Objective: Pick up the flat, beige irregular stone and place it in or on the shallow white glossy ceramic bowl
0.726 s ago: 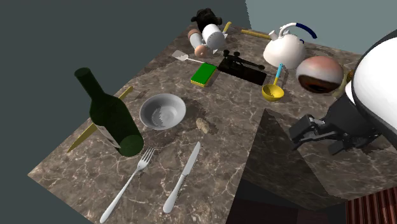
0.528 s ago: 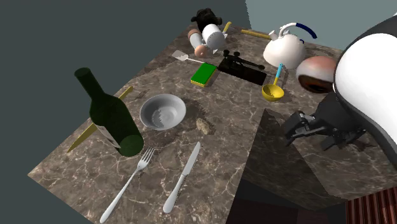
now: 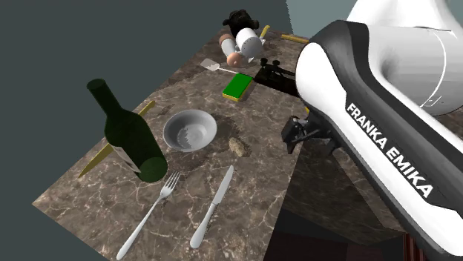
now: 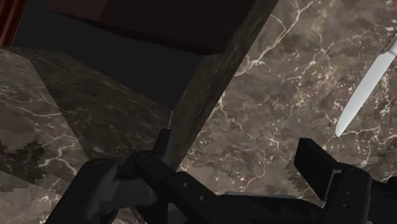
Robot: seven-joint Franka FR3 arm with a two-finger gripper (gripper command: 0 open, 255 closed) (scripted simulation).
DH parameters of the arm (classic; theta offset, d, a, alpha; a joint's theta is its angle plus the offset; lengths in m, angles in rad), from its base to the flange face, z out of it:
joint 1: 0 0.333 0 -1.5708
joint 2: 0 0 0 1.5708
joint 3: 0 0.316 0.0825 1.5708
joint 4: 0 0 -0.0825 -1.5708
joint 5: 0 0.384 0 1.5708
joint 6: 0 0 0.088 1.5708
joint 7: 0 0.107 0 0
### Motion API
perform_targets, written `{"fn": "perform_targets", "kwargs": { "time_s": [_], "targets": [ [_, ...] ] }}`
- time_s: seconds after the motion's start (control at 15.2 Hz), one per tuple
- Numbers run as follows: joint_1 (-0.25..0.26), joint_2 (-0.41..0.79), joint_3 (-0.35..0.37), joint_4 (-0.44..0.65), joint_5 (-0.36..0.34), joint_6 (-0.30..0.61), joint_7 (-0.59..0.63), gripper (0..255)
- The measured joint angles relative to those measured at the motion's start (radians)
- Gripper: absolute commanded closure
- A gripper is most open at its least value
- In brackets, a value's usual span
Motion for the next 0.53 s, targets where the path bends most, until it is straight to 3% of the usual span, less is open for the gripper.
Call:
{"fn": "perform_targets", "kwargs": {
  "time_s": [0.53],
  "targets": [
    [0.042,0.254,0.142,0.131,-0.011,0.092,0.109,0]
  ]
}}
